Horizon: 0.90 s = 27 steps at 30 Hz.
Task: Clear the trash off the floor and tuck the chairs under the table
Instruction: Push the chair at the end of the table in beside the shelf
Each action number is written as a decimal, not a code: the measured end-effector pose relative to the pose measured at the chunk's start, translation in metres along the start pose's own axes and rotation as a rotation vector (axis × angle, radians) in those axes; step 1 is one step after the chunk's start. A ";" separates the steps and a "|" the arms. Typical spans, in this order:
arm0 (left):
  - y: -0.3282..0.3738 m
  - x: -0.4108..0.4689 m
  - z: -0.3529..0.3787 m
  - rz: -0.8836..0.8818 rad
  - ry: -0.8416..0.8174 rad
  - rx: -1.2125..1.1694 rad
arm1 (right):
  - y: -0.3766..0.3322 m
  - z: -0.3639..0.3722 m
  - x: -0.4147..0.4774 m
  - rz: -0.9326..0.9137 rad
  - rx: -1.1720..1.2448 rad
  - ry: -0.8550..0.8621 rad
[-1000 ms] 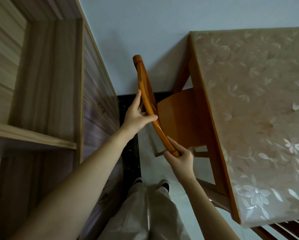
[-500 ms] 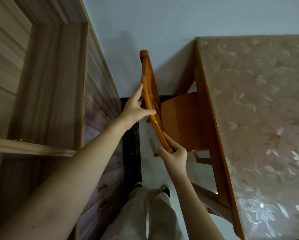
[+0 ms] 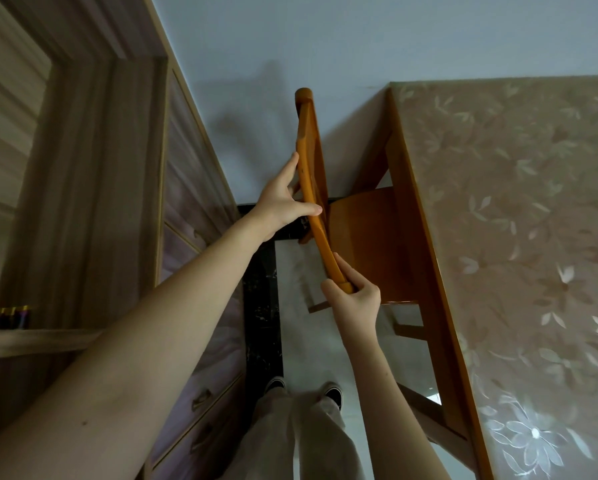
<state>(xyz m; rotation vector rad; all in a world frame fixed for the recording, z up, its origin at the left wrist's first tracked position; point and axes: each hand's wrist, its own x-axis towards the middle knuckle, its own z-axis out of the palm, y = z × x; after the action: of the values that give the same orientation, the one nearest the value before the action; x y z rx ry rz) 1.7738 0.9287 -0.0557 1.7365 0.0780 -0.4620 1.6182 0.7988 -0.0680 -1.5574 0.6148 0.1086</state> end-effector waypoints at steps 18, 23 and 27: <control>0.012 0.034 0.034 0.028 -0.025 -0.022 | -0.019 -0.037 0.035 -0.007 -0.058 0.021; 0.017 0.045 0.034 0.022 -0.037 0.005 | -0.015 -0.036 0.049 -0.017 -0.079 0.026; 0.015 0.048 0.037 0.026 -0.045 -0.003 | -0.013 -0.039 0.053 -0.019 -0.082 0.032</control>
<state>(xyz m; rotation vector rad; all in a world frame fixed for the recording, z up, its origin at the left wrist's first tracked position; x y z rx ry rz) 1.8124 0.8805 -0.0635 1.7219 0.0237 -0.4807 1.6567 0.7449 -0.0754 -1.6466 0.6278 0.0957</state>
